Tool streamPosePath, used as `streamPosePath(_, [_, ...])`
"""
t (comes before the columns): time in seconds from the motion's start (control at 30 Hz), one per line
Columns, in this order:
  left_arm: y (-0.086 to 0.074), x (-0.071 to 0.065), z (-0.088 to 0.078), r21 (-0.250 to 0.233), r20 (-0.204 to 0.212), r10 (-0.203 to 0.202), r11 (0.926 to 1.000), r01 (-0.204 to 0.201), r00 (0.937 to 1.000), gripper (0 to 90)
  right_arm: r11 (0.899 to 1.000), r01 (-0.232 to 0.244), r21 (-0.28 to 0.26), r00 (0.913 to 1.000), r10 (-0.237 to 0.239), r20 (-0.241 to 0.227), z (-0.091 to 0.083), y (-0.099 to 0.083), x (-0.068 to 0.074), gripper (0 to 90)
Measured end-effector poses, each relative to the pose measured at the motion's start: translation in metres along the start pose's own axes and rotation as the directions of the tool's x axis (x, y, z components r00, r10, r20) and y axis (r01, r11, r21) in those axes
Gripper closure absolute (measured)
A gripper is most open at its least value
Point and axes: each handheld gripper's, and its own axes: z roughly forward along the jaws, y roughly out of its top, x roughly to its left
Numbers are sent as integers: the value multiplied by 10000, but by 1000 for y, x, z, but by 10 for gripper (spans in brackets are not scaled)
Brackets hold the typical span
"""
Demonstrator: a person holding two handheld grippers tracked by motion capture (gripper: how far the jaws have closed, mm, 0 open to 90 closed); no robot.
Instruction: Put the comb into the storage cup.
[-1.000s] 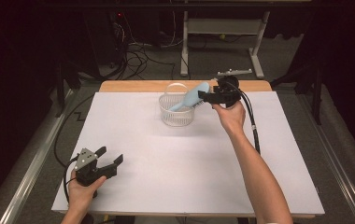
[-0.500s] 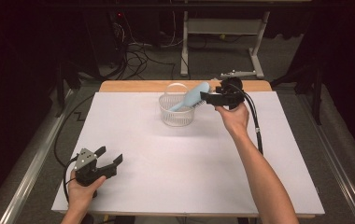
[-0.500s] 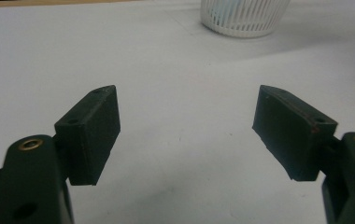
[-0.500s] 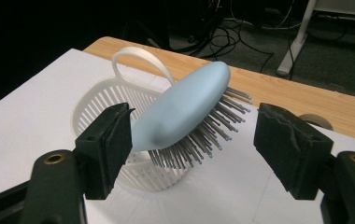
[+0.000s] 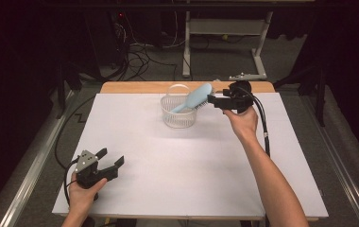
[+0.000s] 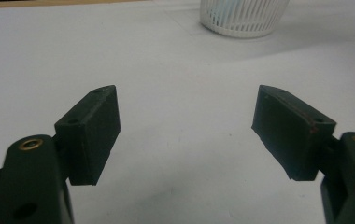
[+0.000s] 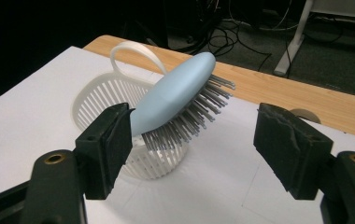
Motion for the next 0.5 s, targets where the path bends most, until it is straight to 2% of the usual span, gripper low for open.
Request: streamPosePath(0.5, [0,0,-1,6,-30,19,10000,-19,10000,240,9999,-139,-12,9999,139,16,-8,-7,-8,287])
